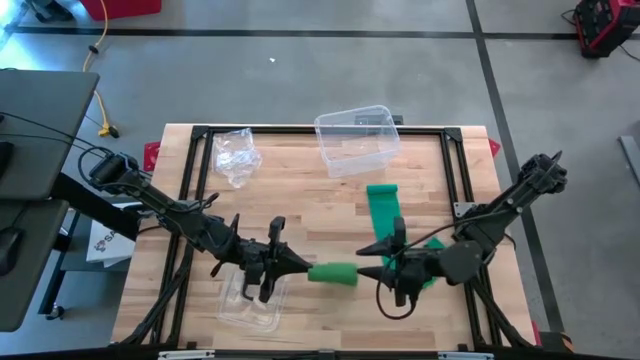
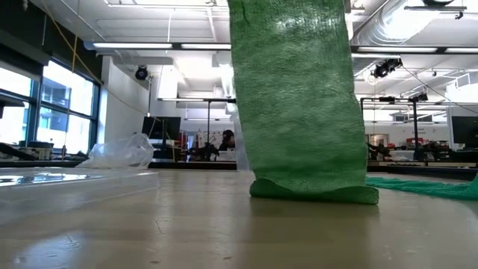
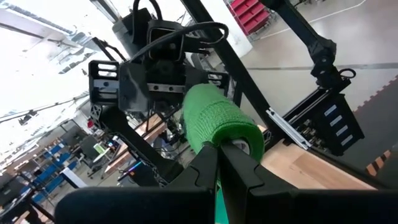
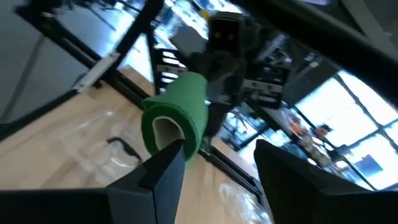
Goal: Roll bandage
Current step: Roll the green bandage
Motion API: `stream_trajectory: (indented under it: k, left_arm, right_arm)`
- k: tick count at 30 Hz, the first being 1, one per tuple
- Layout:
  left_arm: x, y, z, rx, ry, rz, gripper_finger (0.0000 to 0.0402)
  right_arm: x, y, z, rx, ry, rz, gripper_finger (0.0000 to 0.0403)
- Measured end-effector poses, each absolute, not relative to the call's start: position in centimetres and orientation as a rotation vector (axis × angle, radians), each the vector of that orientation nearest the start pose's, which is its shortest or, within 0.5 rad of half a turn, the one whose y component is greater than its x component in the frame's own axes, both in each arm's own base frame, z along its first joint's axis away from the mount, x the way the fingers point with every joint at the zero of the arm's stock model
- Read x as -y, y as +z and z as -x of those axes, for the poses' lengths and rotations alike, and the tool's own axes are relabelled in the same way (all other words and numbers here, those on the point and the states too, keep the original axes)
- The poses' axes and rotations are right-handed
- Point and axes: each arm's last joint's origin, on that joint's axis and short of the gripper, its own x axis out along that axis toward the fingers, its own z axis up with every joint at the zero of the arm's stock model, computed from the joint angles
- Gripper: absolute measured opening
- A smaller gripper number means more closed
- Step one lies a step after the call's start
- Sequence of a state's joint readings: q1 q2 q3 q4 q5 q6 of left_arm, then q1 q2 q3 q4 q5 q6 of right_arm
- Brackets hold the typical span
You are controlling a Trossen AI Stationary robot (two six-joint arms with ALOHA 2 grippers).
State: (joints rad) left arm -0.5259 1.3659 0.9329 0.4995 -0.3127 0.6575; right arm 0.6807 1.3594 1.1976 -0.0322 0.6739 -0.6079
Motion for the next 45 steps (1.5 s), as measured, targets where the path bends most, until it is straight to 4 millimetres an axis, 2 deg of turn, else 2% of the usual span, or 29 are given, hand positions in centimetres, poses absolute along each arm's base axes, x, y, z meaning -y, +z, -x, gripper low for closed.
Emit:
stream_trajectory:
  k: [7,16,23,33,38,45]
  left_arm:
    - [14.7,32.0,-27.2,0.128,-0.186,-0.628,0.0000]
    - [14.7,32.0,-27.2,0.126,-0.182,-0.628,0.0000]
    - [14.7,31.9,-27.2,0.120,-0.178,-0.628,0.0000]
    - [14.8,32.0,-27.2,0.139,-0.202,-0.623,0.0000]
    - [14.8,32.2,-27.1,0.160,-0.197,-0.615,0.0000]
    - [14.7,32.6,-27.2,0.196,-0.181,-0.596,0.0000]
  right_arm:
    - [-17.4,36.3,-25.4,-0.133,0.148,0.656,0.0187]
    - [-17.9,36.3,-25.0,-0.129,0.146,0.667,0.0187]
    - [-18.0,36.4,-24.9,-0.127,0.134,0.608,0.0187]
    - [-17.1,36.3,-25.7,-0.124,0.174,0.597,0.0186]
    - [-16.7,36.1,-25.9,-0.144,0.164,0.606,0.0158]
    - [-16.2,36.0,-26.3,-0.158,0.132,0.609,0.0075]
